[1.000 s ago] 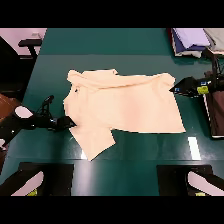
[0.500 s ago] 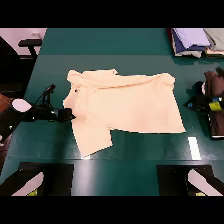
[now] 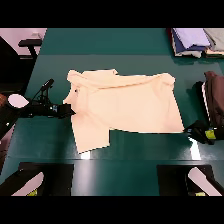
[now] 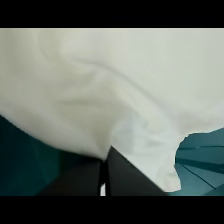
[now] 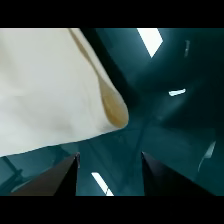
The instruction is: Fold the shirts.
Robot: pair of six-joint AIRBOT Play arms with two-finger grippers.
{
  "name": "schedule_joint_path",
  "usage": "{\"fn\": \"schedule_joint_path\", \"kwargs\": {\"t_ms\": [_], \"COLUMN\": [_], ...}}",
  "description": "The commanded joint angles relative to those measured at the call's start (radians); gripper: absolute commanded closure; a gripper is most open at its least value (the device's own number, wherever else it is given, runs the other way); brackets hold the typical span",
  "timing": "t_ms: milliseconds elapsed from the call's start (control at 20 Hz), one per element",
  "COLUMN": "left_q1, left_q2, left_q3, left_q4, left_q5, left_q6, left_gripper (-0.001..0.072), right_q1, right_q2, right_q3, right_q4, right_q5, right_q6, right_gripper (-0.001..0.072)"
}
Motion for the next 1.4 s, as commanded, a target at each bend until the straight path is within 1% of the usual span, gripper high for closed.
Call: {"fn": "schedule_joint_path", "kwargs": {"t_ms": [0,150,200,300,350,400,550,650,750,950,1050,1150,1200,1250,1350], "left_q1": [0.000,0.000,0.000,0.000,0.000,0.000,0.000,0.000,0.000,0.000,0.000,0.000,0.000,0.000,0.000], "left_q2": [0.000,0.000,0.000,0.000,0.000,0.001,0.066,0.142,0.210,0.274,0.274,0.274,0.274,0.274,0.274], "left_q3": [0.003,0.003,0.003,0.003,0.005,0.016,0.101,0.222,0.392,0.792,0.990,1.170,1.238,1.297,1.378], "left_q4": [0.000,0.001,0.001,0.009,0.009,0.009,0.047,0.097,0.122,0.123,0.140,0.171,0.177,0.186,0.220], "left_q5": [-0.002,-0.005,-0.009,-0.013,-0.018,-0.029,-0.035,-0.054,-0.082,-0.080,-0.077,-0.063,-0.048,-0.034,-0.021], "left_q6": [0.001,0.010,0.025,0.027,0.026,0.026,0.011,-0.026,-0.037,-0.049,-0.088,-0.163,-0.177,-0.186,-0.195], "left_gripper": [0.0682,0.0682,0.0682,0.0683,0.0684,0.0685,0.0685,0.0685,0.0684,0.0684,0.0684,0.0684,0.0684,0.0685,0.0685], "right_q1": [0.047,0.126,0.157,0.217,0.245,0.268,0.315,0.319,0.317,0.316,0.315,0.315,0.315,0.315,0.315], "right_q2": [-0.022,-0.133,-0.170,-0.221,-0.234,-0.233,-0.136,-0.035,0.066,0.201,0.237,0.251,0.249,0.237,0.189], "right_q3": [-0.040,0.018,0.044,0.093,0.118,0.138,0.220,0.326,0.472,0.825,0.991,1.141,1.210,1.286,1.442], "right_q4": [0.069,0.102,0.100,0.098,0.098,0.093,0.090,0.091,0.091,0.091,0.089,0.089,0.089,0.089,0.065], "right_q5": [-0.116,-0.137,-0.144,-0.148,-0.145,-0.141,-0.132,-0.117,-0.107,-0.109,-0.110,-0.107,-0.098,-0.074,0.021], "right_q6": [-0.001,0.000,0.000,0.000,0.000,0.000,0.000,0.000,0.000,0.000,0.000,0.000,0.002,0.021,0.062], "right_gripper": [0.0270,0.0274,0.0312,0.0472,0.0611,0.0696,0.0696,0.0696,0.0696,0.0696,0.0696,0.0696,0.0697,0.0697,0.0697]}}
